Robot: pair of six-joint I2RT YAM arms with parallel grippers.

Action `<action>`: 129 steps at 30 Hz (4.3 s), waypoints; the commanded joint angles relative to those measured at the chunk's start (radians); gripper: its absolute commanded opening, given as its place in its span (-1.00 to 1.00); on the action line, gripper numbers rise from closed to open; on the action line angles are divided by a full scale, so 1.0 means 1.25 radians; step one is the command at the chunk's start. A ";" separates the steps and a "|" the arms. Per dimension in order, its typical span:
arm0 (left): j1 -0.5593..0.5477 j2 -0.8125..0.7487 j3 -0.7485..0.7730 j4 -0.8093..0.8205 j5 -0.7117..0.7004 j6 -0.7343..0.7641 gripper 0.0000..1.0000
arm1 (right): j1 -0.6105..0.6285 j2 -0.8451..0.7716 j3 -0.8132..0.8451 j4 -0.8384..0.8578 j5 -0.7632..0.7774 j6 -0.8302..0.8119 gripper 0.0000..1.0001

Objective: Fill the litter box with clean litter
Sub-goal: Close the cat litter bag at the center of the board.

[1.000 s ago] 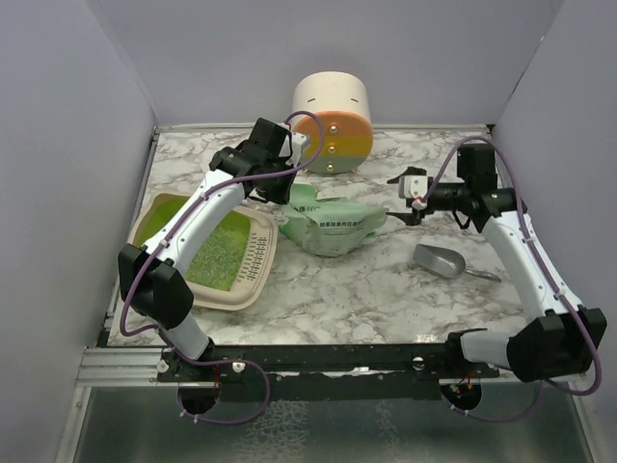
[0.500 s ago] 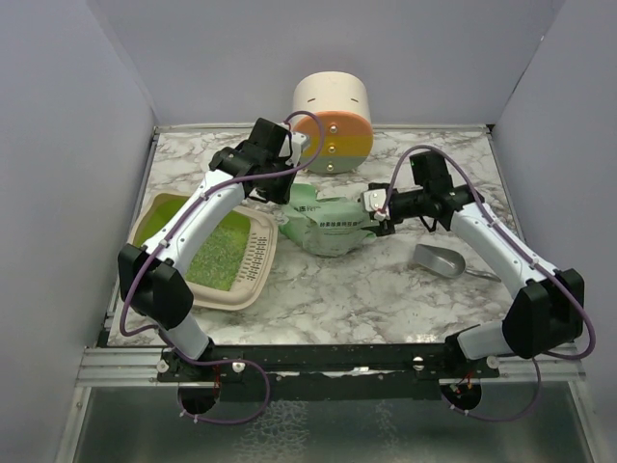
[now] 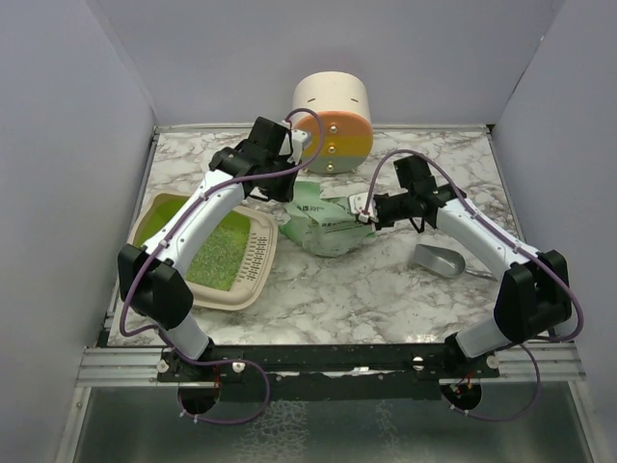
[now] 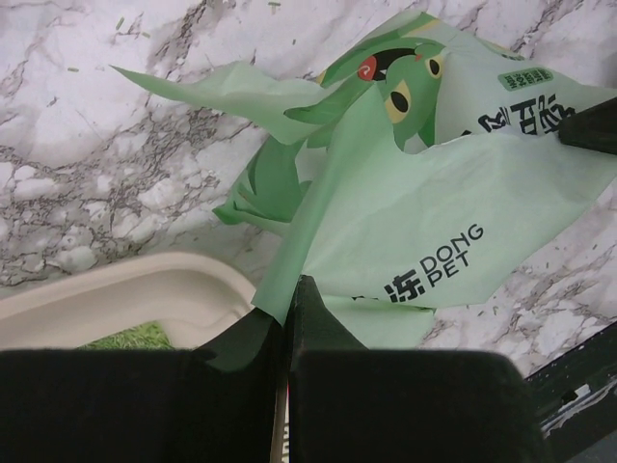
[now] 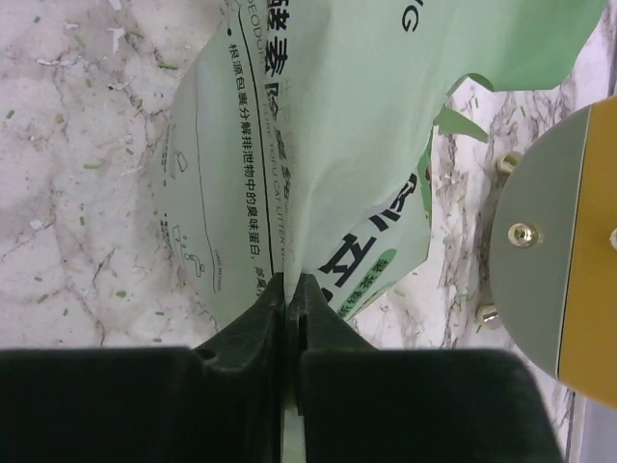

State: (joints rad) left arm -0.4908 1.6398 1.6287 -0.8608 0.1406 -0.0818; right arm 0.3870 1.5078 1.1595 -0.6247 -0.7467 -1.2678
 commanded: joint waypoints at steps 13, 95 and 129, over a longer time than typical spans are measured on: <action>0.007 -0.250 -0.035 0.140 0.109 0.218 -0.26 | 0.000 0.026 0.075 0.036 -0.043 0.240 -0.98; -0.053 -0.126 -0.277 0.386 -0.008 0.760 -1.00 | -0.234 0.084 0.106 -0.139 -0.128 0.204 -0.99; -0.163 -0.045 -0.095 0.286 -0.012 0.664 -1.00 | -0.060 0.112 0.263 -0.159 -0.284 0.194 0.16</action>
State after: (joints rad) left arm -0.6815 1.6245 1.4330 -0.6090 0.1520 0.7483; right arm 0.2684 1.6112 1.4837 -0.9825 -1.1046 -1.1412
